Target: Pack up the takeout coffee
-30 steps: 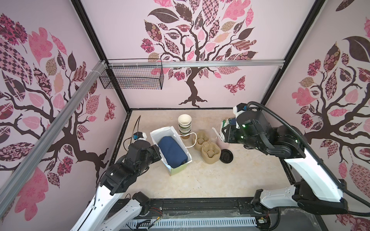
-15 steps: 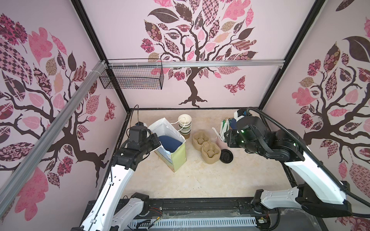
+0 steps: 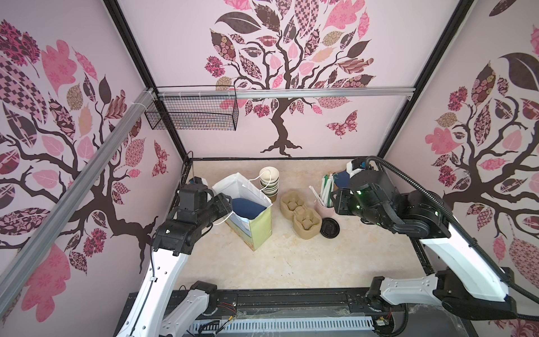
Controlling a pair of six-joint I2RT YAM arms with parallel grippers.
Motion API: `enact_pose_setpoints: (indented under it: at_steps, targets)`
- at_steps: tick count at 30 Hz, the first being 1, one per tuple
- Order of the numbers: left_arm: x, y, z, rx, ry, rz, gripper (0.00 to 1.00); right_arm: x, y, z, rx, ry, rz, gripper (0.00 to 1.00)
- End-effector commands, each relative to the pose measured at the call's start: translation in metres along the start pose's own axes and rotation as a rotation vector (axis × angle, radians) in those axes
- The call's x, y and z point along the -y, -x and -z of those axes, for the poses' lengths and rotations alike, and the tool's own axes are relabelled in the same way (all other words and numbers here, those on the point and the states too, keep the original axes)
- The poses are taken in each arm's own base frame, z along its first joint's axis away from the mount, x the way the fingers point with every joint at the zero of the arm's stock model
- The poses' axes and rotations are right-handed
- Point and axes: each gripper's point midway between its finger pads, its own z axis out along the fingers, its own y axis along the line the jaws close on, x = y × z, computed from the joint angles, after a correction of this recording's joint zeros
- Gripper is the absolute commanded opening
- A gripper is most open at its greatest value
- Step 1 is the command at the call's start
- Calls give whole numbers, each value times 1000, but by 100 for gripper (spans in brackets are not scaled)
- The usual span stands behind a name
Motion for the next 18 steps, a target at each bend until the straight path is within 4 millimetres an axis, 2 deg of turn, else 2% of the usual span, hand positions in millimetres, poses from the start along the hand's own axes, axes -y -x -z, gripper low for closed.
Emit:
enact_pose_setpoints:
  at_steps: [1,4,7,9,12,14,16,18]
  targets:
    - [2,18,25,61,25,-12,59,6,2,-1,10,-25,4,35]
    - [-8,26,43,99,87,2,61,8,3,-2,16,-33,1,35]
    - [-31,45,73,211,231,-7,63,23,9,-3,34,-73,-31,36]
    - [-54,59,95,308,369,-33,67,46,15,-8,47,-109,-78,37]
    - [-92,76,123,452,627,-93,69,94,23,-24,81,-159,-190,37]
    - [-114,74,124,493,763,-107,70,127,22,-38,108,-186,-261,37]
    - [-140,61,110,482,847,-85,69,157,16,-55,130,-224,-312,38]
    - [-171,38,94,459,928,-32,69,186,8,-72,165,-294,-318,40]
